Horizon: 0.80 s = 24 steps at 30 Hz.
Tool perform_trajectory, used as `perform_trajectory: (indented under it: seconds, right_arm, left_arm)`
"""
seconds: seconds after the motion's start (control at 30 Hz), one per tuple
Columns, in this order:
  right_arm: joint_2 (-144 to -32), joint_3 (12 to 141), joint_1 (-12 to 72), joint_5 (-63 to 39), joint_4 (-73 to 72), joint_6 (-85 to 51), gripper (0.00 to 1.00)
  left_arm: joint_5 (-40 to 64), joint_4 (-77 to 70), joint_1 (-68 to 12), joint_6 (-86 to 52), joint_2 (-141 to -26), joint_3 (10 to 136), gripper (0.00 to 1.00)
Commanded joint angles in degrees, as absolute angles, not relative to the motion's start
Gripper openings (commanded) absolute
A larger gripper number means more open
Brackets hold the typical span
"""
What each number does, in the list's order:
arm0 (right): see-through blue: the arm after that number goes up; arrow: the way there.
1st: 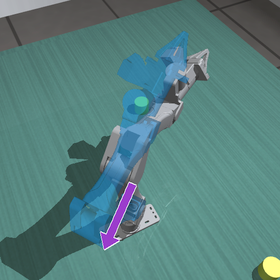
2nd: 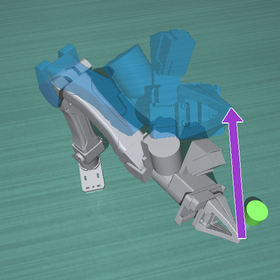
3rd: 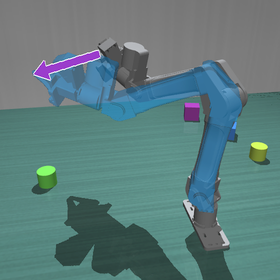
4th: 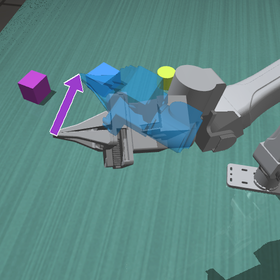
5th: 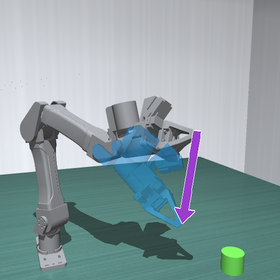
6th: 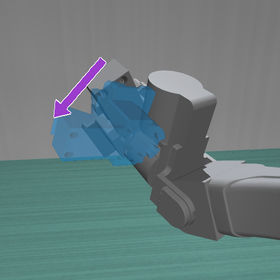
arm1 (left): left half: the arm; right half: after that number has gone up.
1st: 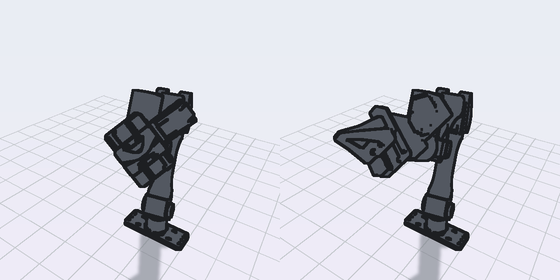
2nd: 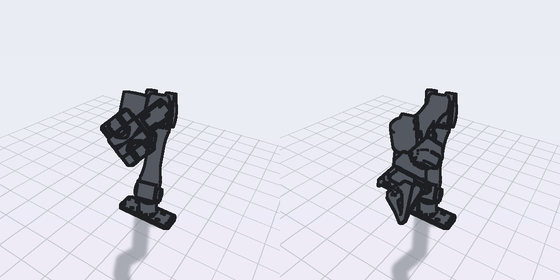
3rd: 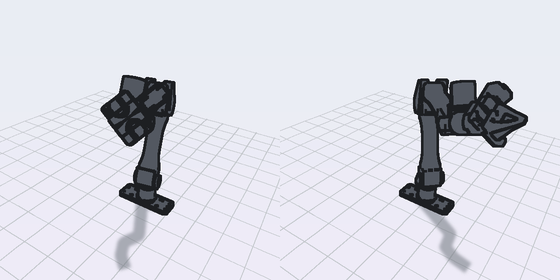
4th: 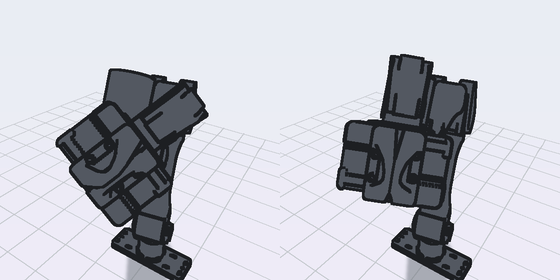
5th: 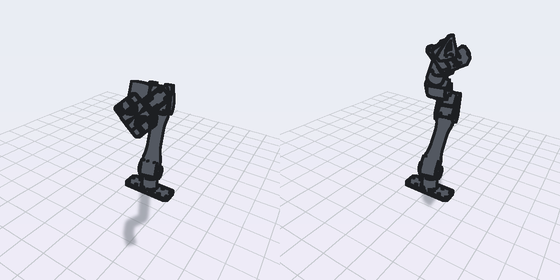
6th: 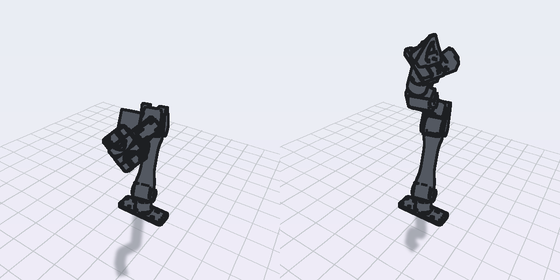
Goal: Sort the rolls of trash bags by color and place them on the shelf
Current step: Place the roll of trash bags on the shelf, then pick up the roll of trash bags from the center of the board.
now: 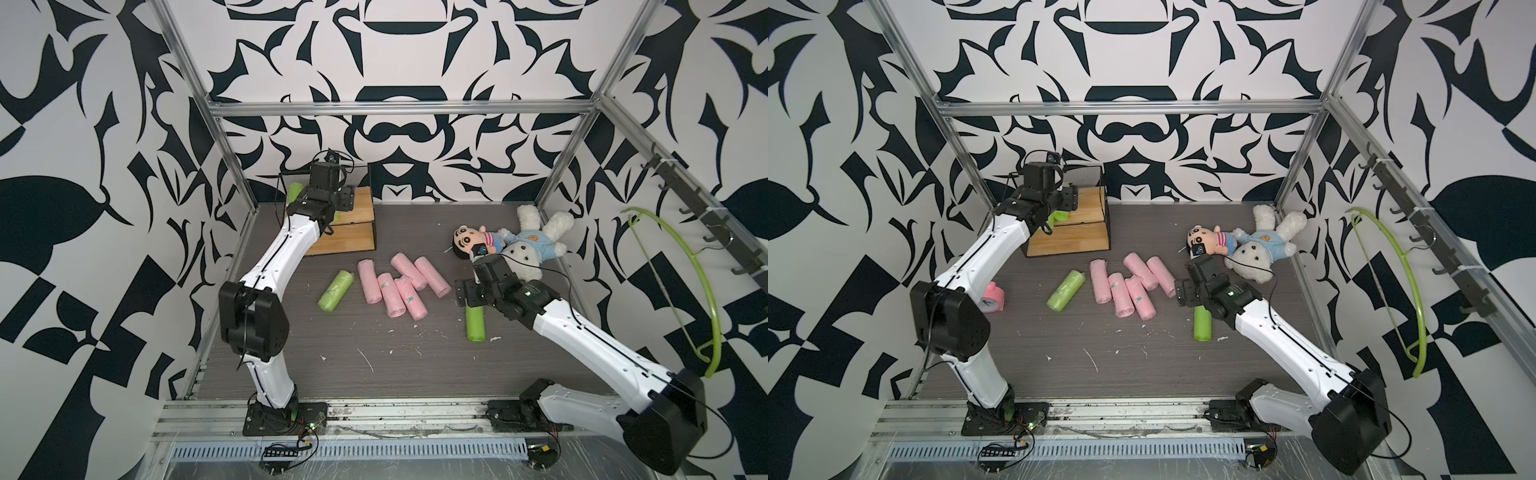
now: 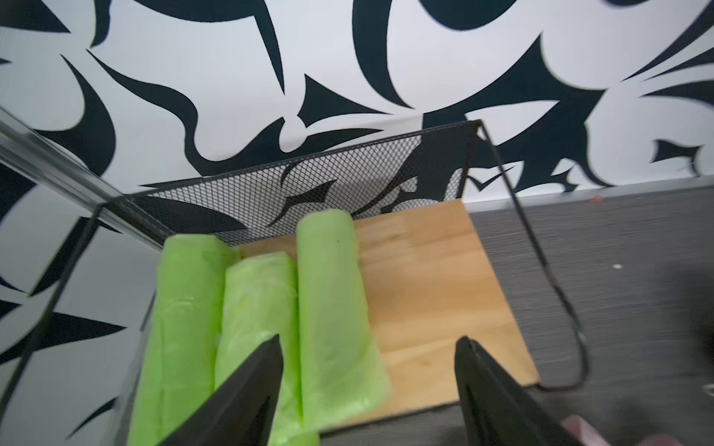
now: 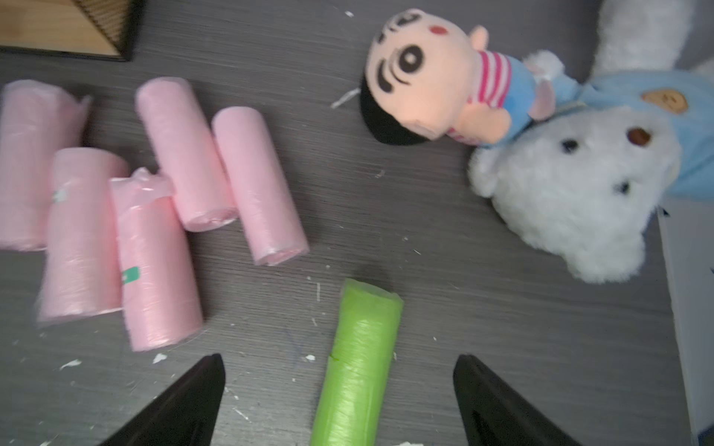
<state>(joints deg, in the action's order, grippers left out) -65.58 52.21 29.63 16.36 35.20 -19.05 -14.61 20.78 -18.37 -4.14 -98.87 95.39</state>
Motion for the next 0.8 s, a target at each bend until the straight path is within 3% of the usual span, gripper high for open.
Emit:
perform_trajectory:
  seconds: [0.0,0.27,0.77]
  right_arm:
    - [-66.2,52.4,27.0,16.6,39.5,-23.4,0.98]
    - [-75.8,52.1,22.5,8.3,37.1,-23.7,0.95]
    - [-89.3,51.9,20.3,7.5,27.8,-22.1,0.76]
  left_arm:
    - [-4.3,19.0,-18.6,-13.0,-91.1,89.1,0.77]
    - [9.1,10.6,-20.7,-24.9,-77.3,71.2,0.76]
    - [12.1,7.8,-26.8,-30.8,-66.2,57.8,0.77]
